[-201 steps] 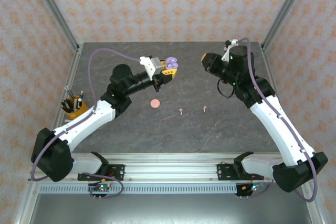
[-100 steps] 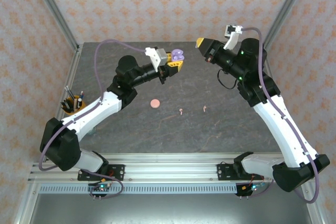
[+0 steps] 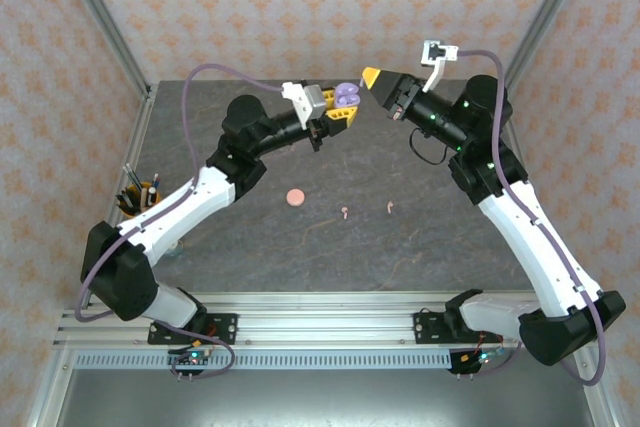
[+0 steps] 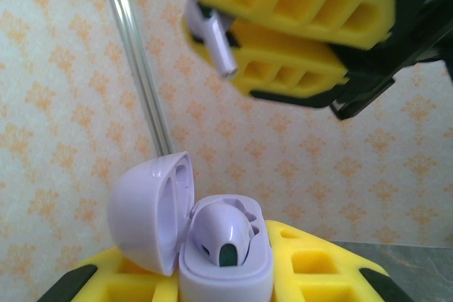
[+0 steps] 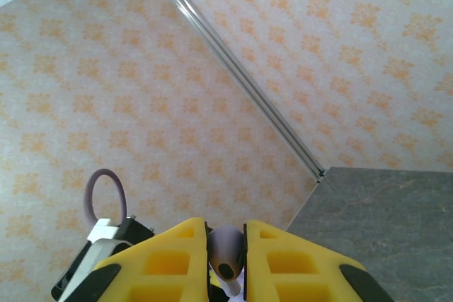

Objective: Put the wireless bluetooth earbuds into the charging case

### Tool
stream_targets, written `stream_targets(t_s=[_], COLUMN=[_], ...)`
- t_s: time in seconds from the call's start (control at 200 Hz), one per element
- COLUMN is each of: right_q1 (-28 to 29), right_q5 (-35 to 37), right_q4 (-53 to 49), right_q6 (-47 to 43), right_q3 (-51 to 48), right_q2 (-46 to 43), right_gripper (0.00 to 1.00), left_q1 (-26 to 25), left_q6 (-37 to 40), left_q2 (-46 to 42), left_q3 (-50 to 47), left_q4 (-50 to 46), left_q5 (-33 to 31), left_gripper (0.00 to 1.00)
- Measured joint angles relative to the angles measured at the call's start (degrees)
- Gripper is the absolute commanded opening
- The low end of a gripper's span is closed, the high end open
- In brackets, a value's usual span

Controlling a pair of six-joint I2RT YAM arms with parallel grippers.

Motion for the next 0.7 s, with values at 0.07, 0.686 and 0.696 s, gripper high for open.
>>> stream_targets(t_s=[0.07, 0.686, 0.696], right_q1=[0.0, 0.1, 0.1], right_q5=[-0.6, -1.3, -1.3], right_q4=[1.3, 4.2, 4.2], right_q6=[0.0, 0.0, 0.0], right_q3=[0.0, -1.4, -1.4], right_q2=[0.0, 0.0, 0.0], right_gripper=[0.16, 0.15, 0.15], left_q1=[-0.1, -0.1, -0.1], left_q6=[2.3, 4.9, 4.9], left_q2=[0.0, 3.3, 3.3], left_q3=[2.2, 7.8, 7.8], left_q4=[-2.0, -6.3, -6.2], left_q5=[0.8, 2.1, 2.1], left_gripper=[0.00, 0.00, 0.00])
